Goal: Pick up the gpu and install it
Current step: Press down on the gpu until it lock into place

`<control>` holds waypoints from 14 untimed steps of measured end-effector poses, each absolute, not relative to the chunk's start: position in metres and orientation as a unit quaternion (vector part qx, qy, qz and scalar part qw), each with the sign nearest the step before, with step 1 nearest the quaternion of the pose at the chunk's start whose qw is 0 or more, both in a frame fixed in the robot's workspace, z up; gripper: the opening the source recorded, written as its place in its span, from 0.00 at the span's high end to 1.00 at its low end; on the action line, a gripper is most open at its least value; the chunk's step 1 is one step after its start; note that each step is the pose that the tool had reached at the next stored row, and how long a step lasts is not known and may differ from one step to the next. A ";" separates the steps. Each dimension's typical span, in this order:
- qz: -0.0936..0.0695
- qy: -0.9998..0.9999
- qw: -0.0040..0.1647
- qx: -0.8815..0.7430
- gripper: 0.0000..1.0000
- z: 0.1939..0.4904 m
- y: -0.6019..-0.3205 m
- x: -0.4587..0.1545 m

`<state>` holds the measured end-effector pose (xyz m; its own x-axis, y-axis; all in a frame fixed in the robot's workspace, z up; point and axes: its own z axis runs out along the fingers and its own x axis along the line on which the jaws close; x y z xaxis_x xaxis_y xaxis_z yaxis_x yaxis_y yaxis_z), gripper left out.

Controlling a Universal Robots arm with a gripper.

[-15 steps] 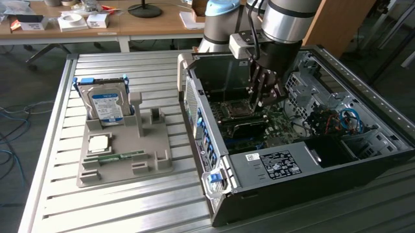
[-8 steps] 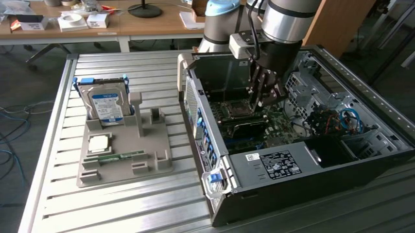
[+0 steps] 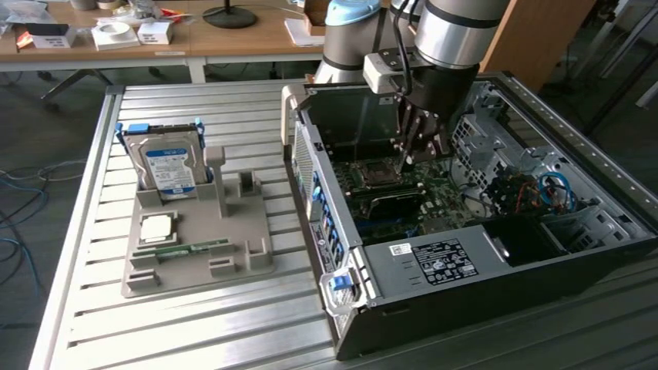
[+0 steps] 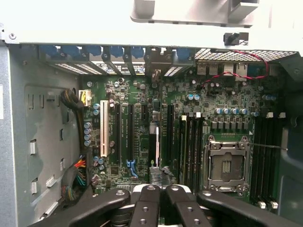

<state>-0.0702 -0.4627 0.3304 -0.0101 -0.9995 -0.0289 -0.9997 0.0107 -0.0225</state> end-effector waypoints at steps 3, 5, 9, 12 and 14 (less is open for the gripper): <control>0.002 0.711 0.018 -0.703 0.89 0.330 -0.463 -0.070; 0.002 0.711 0.018 -0.703 0.89 0.330 -0.463 -0.070; 0.002 0.711 0.018 -0.703 0.89 0.330 -0.463 -0.070; 0.002 0.711 0.018 -0.703 0.89 0.326 -0.463 -0.070; 0.002 0.711 0.018 -0.703 0.89 0.323 -0.463 -0.070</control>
